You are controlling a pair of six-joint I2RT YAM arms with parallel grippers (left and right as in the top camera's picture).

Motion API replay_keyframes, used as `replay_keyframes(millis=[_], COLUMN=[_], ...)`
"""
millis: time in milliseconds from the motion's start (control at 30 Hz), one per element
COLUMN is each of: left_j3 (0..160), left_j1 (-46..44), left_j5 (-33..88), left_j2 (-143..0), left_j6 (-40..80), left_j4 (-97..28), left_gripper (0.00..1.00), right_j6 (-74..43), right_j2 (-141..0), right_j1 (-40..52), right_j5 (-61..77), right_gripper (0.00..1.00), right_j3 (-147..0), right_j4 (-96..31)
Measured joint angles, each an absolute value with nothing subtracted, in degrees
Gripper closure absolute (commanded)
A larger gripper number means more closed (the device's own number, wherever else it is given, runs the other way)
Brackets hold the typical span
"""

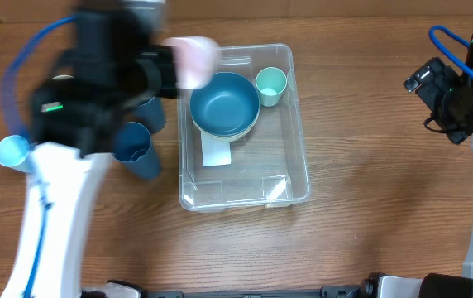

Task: Pack container
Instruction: 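Grasp the pink cup with the left gripper and carry it to the bin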

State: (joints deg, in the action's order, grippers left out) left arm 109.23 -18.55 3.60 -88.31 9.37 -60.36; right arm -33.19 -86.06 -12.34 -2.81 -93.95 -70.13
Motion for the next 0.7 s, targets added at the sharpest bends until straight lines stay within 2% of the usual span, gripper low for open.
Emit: replay_keyframes(millis=[67,167,300,700], left_j3=[109.3,109.2,109.2,109.2], left_j1=[-26.1,-29.5,-29.4,-29.4], left_j5=[0.1,0.0,0.9,0.1], left_j2=[-93.6,-102.3,-113.0,-123.9], left_j6=[6.9,4.9,1.9,-0.2], left_j4=[-54.6,-49.8,-45.0,-39.4], left_gripper=[0.96,0.96,0.96,0.93], right_j6=[-33.2,-33.2,-33.2,-33.2], right_j2=[-86.1,-86.1,-86.1,-86.1], right_j1=[-12.3,-12.3,-12.3,-12.3], right_j5=[-2.8,-2.8,-2.8,-2.8], right_gripper=[0.0,0.0,0.0,0.0], right_j3=[-94.0,-94.0,-94.0,-94.0], right_j4=[-70.1,-70.1,-70.1,-70.1])
